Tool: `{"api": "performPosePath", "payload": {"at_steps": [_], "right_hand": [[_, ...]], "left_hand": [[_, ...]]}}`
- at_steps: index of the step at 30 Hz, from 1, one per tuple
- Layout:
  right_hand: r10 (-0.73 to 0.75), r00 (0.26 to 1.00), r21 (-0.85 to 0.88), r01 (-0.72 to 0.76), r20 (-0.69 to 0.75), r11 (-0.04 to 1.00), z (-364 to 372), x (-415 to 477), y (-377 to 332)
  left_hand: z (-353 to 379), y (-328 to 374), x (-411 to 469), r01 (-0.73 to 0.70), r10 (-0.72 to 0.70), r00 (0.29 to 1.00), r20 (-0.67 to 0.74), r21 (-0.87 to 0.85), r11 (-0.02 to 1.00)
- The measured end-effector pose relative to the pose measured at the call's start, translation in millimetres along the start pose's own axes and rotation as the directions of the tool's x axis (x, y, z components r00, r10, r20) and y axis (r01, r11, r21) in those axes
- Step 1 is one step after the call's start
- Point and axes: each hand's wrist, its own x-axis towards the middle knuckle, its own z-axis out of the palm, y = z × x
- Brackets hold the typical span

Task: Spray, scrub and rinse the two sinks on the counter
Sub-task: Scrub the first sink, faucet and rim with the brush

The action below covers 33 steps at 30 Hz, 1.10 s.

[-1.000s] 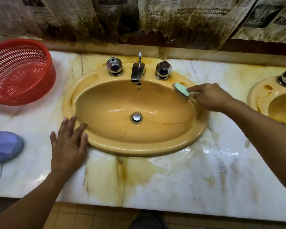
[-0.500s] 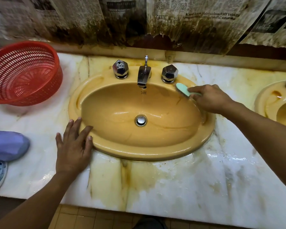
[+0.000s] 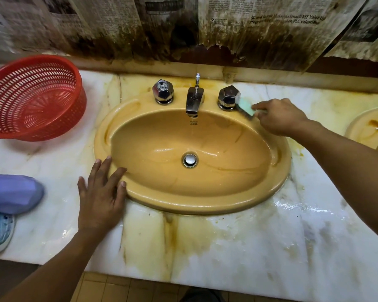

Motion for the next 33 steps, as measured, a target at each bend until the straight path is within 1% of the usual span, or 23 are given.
{"api": "performPosePath", "payload": {"at_steps": [3,8,13,20,23,28,33], "right_hand": [[-0.082,0.993,-0.035,0.085,0.085,0.996,-1,-3,-4],[0.008,1.000,0.018,-0.009,0.024,1.000,-8,17,10],[-0.065,0.997,0.085,0.061,0.048,0.995,-10,46,-4],[-0.124,0.988,0.067,0.118,0.092,0.991,-17,86,-23],[-0.147,0.983,0.085,0.138,0.111,0.987,-18,83,-13],[-0.130,0.985,0.091,0.120,0.111,0.989,-11,54,18],[-0.093,0.978,0.065,0.082,0.189,0.995,-4,14,35]], "left_hand": [[0,-1,1,0.001,-0.001,1.000,0.007,0.000,1.000],[1,-2,1,-0.001,0.001,1.000,0.011,0.008,1.000],[0,-1,1,0.003,-0.003,1.000,0.014,0.016,1.000],[0,-2,3,0.006,-0.006,1.000,0.024,0.023,1.000],[1,-3,3,0.002,-0.003,1.000,0.028,0.024,1.000],[1,-2,3,-0.014,0.013,1.000,0.012,0.028,0.999],[0,-3,3,-0.018,0.017,1.000,0.017,0.036,0.999]]}}
